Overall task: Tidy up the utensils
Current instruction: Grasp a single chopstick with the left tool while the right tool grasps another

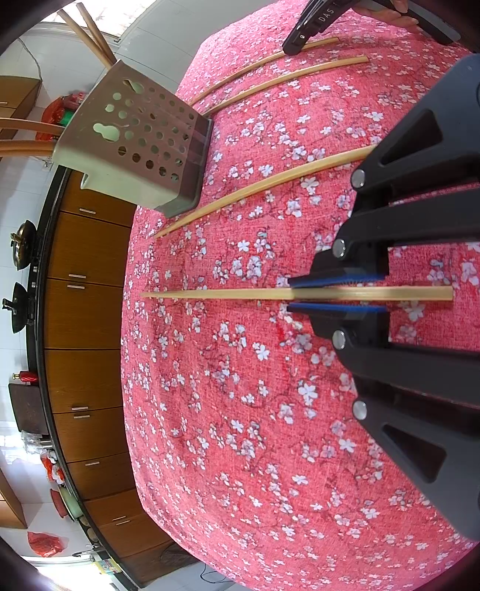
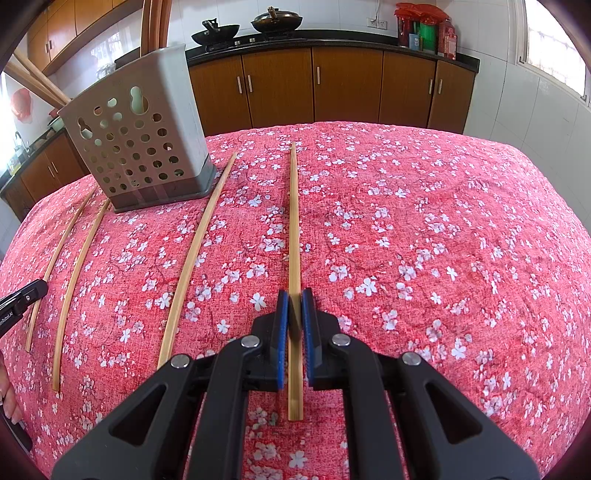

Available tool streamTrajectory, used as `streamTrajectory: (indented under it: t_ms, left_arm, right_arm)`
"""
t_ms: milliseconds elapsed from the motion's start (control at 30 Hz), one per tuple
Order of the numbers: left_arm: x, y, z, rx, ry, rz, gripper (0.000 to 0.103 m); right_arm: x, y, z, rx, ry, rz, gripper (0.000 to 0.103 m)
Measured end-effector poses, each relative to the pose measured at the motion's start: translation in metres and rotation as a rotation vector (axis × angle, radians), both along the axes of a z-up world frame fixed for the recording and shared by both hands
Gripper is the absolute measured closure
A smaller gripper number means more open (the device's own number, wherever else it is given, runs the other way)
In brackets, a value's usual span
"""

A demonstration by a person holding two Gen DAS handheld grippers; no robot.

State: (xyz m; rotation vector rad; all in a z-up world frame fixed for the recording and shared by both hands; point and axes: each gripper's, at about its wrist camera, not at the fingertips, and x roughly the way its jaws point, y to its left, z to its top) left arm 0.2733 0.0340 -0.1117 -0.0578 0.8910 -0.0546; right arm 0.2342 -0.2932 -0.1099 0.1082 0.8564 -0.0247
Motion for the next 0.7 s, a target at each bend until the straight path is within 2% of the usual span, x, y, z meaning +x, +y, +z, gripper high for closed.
streamTrajectory:
  t_ms: [700]
  left_arm:
    - [0.0001, 0.0013, -0.0003, -0.002, 0.0, 0.0, 0.092]
  right_arm:
    - [-0.0003, -0.0004, -0.0001, 0.0, 0.0, 0.0, 0.094]
